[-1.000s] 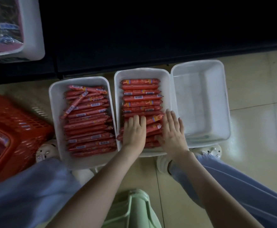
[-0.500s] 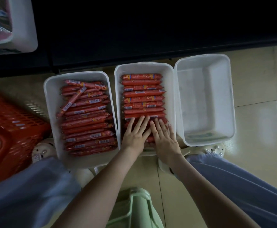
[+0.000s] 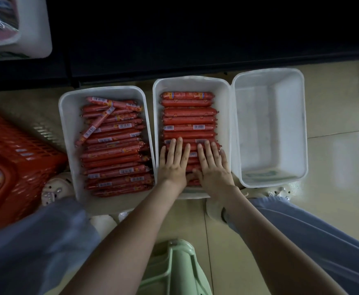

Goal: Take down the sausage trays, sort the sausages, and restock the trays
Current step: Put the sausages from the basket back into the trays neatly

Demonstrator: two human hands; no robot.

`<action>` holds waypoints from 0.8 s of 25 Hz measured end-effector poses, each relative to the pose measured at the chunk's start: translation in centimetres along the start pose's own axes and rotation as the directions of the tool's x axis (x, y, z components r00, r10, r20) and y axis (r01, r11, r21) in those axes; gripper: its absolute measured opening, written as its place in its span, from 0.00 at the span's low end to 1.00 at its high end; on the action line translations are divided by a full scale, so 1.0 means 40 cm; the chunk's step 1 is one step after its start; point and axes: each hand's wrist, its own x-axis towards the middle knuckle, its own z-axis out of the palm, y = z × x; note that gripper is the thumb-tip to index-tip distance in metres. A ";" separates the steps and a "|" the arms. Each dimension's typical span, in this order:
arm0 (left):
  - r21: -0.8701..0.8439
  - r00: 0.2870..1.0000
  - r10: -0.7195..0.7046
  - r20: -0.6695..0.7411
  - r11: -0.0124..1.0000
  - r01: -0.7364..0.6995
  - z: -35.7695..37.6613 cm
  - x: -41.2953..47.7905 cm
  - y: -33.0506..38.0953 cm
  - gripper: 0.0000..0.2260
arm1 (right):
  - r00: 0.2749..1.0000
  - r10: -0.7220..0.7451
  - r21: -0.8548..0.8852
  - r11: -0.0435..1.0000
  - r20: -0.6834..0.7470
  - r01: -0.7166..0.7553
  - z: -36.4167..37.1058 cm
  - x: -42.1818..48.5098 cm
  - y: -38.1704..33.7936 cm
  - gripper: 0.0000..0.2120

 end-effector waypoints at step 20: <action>-0.167 0.679 -0.311 -0.666 0.948 0.270 -0.680 -0.850 -0.554 0.17 | 0.714 -0.449 -0.049 0.862 -0.538 0.505 -0.778 -0.251 -0.794 0.24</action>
